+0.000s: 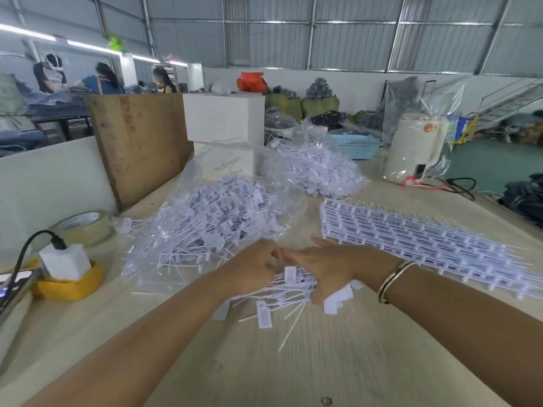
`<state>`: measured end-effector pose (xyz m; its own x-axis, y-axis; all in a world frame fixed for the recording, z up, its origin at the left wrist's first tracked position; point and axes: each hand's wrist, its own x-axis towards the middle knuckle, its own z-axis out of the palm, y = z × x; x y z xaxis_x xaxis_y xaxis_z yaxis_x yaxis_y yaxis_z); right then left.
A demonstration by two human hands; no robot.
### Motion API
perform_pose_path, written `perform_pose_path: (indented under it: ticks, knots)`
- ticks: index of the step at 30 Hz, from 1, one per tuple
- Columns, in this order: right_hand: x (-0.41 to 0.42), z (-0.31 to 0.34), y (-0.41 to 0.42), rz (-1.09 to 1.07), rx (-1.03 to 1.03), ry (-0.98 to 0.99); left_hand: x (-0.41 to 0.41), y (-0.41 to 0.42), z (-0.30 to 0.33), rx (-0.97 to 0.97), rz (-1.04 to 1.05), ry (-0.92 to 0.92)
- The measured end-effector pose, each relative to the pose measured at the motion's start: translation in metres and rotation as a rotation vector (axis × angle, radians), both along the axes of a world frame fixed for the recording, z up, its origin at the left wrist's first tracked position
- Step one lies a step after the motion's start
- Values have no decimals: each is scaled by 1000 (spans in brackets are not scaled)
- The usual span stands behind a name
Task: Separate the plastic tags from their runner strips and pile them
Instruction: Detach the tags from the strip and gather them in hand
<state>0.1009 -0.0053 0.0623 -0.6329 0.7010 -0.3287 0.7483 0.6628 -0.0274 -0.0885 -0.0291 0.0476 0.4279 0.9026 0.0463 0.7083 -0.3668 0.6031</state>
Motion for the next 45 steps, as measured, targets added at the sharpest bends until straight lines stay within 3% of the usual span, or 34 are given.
perform_pose_path:
  ticks: [5, 8, 12, 14, 18, 24, 26, 30, 34, 35, 39, 41, 45]
  knots:
    - [-8, -5, 7, 104, 206, -161, -9, -3, 8, -89, 16, 505]
    - [-11, -4, 8, 49, 165, -142, 7, -11, 2, 27, -9, 655]
    - [-13, -1, 4, 16, 216, -40, 24, -16, -5, 65, -3, 471]
    - [-9, 0, 3, -18, 125, 20, 25, -15, -2, 35, -19, 425]
    - [18, 6, -1, -206, -178, 165, 19, -13, 0, 88, -8, 473]
    - [44, -5, -19, -361, -337, 290, 19, -10, -6, 56, 49, 500]
    - [40, -11, -26, -365, -323, 466, 21, -9, -5, 50, 53, 519]
    - [63, -5, -35, -516, -47, 745, 17, -8, -4, 35, 39, 606]
    - [74, -38, -45, -589, -14, 464, 19, -7, -5, 86, 32, 620]
    - [68, -47, -47, -577, -8, 483, 21, -7, -5, 91, 32, 618]
    - [46, -48, -44, -725, -206, 1004, 24, -8, -4, 99, 18, 573]
    - [43, -42, -38, -808, -212, 1204, 24, -8, -3, 100, 9, 577]
    - [33, -43, -29, -805, -33, 921, 23, -8, -4, 40, 0, 525]
